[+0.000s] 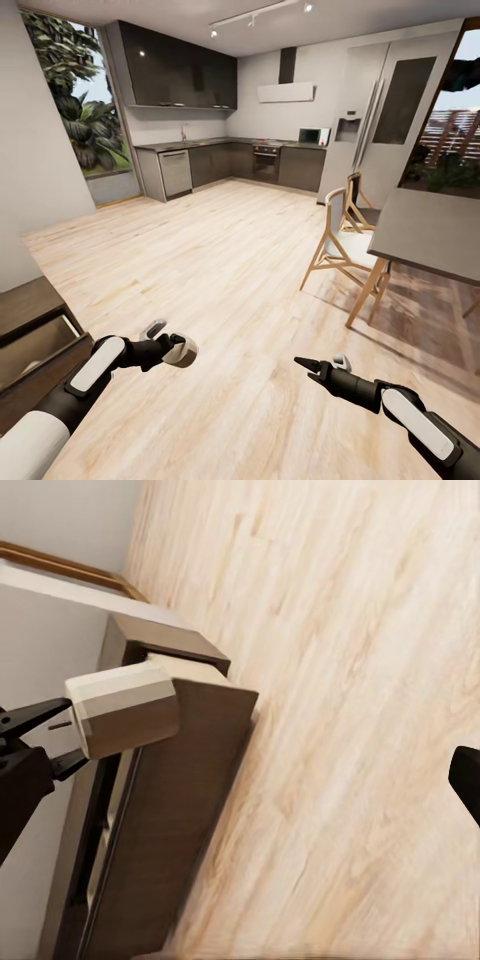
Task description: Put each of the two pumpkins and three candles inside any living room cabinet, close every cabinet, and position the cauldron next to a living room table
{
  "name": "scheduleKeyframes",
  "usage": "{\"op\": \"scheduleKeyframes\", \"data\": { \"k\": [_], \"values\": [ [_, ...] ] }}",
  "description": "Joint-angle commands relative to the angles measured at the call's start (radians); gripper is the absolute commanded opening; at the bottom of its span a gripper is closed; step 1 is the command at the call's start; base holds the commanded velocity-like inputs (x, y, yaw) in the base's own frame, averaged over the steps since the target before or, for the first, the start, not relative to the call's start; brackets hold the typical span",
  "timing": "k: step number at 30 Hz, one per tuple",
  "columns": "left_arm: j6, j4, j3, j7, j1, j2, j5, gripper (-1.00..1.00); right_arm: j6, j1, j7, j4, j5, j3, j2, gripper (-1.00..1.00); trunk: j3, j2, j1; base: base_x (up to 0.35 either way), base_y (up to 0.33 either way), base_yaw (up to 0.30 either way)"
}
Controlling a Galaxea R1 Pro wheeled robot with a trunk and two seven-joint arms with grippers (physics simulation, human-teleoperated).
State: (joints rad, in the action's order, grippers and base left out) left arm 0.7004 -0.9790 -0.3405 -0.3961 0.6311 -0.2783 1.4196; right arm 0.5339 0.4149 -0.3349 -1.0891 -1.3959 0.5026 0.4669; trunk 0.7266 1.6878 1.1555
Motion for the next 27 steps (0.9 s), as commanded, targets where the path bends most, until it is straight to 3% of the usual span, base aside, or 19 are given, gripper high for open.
{"op": "scheduleKeyframes", "data": {
  "k": [1,27],
  "values": [
    [-0.001,-0.001,-0.003,-0.01,0.001,-0.001,0.01,-1.0,0.002,0.001,-0.001,0.0,-0.005,0.002,0.001,1.0,-0.002,-0.007,-0.004,0.0,0.0,0.286],
    [-0.001,-0.014,-0.013,-0.015,0.001,0.009,0.004,-1.0,0.002,0.001,-0.003,0.004,-0.006,0.001,0.001,1.0,-0.084,-0.189,-0.104,0.0,0.0,0.288]
  ]
}}
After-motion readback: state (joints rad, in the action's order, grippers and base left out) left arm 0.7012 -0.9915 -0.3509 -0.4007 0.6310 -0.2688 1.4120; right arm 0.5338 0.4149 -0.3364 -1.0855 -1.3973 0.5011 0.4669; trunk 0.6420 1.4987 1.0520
